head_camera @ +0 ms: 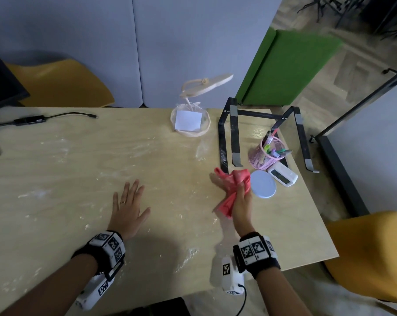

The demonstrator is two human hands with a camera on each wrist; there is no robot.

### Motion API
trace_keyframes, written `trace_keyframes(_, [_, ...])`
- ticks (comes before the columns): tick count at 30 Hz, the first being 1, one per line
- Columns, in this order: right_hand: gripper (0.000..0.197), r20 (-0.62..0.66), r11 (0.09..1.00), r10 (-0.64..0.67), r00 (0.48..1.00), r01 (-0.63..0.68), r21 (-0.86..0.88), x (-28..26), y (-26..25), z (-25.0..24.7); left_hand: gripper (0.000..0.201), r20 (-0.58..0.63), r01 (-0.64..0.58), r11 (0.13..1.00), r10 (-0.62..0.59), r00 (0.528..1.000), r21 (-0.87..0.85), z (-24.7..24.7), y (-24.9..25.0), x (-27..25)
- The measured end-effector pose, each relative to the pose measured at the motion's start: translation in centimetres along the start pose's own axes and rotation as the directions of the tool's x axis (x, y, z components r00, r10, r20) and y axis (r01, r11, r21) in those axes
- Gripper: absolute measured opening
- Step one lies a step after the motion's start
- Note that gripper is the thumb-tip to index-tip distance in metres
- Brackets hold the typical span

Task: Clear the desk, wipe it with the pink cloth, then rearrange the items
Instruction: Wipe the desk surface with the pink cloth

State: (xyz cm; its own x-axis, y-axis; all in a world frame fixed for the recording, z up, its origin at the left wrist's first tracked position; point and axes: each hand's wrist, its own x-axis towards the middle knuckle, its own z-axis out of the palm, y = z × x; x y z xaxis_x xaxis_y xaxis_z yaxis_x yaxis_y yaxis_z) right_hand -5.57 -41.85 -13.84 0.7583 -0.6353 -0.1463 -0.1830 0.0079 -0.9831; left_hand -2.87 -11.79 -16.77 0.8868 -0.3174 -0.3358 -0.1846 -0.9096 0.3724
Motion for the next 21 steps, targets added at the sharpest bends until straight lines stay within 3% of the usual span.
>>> trace_keyframes(2, [0.027, -0.011, 0.999, 0.019, 1.0, -0.018, 0.048, 0.8, -0.7, -0.5, 0.09, 0.011, -0.023, 1.0, 0.023, 1.0, -0.003, -0.1, 0.5, 0.6])
trace_keyframes(4, [0.024, -0.083, 0.998, 0.031, 0.996, -0.035, -0.057, 1.4, -1.3, -1.1, 0.093, 0.043, -0.031, 0.999, 0.032, 0.999, -0.02, -0.3, 1.1, 1.3])
trace_keyframes(7, [0.025, -0.21, 0.966, -0.065, 0.976, 0.009, -0.257, 2.6, -1.5, -1.2, 0.097, 0.102, -0.026, 0.999, 0.029, 0.994, -0.024, -0.5, 1.6, 2.1])
trace_keyframes(10, [0.025, -0.22, 0.94, -0.097, 0.971, 0.017, -0.34, 3.7, -0.8, 0.5, 0.101, 0.173, -0.022, 1.0, 0.018, 0.985, 0.021, -0.4, 1.7, 2.6])
trace_keyframes(13, [0.031, 0.044, 0.856, -0.054, 0.998, 0.069, -0.512, 4.6, 0.9, 2.7, 0.099, 0.21, -0.011, 0.999, 0.001, 0.978, 0.043, -0.3, 1.6, 2.8])
trace_keyframes(15, [0.046, 0.229, 0.771, -0.02, 0.973, 0.161, -0.616, 4.2, 2.3, 4.2, 0.097, 0.227, -0.003, 0.999, -0.007, 0.974, 0.041, -0.3, 1.7, 2.8])
trace_keyframes(19, [0.069, 0.339, 0.528, -0.09, 0.937, 0.333, -0.781, 1.1, 3.2, 6.0, 0.097, 0.237, 0.014, 0.999, -0.026, 0.971, 0.052, -0.5, 1.9, 3.0])
trace_keyframes(21, [0.069, 0.371, 0.505, -0.097, 0.923, 0.367, -0.781, 0.1, 3.4, 6.4, 0.098, 0.238, 0.019, 0.998, -0.032, 0.971, 0.056, -0.6, 2.0, 3.0])
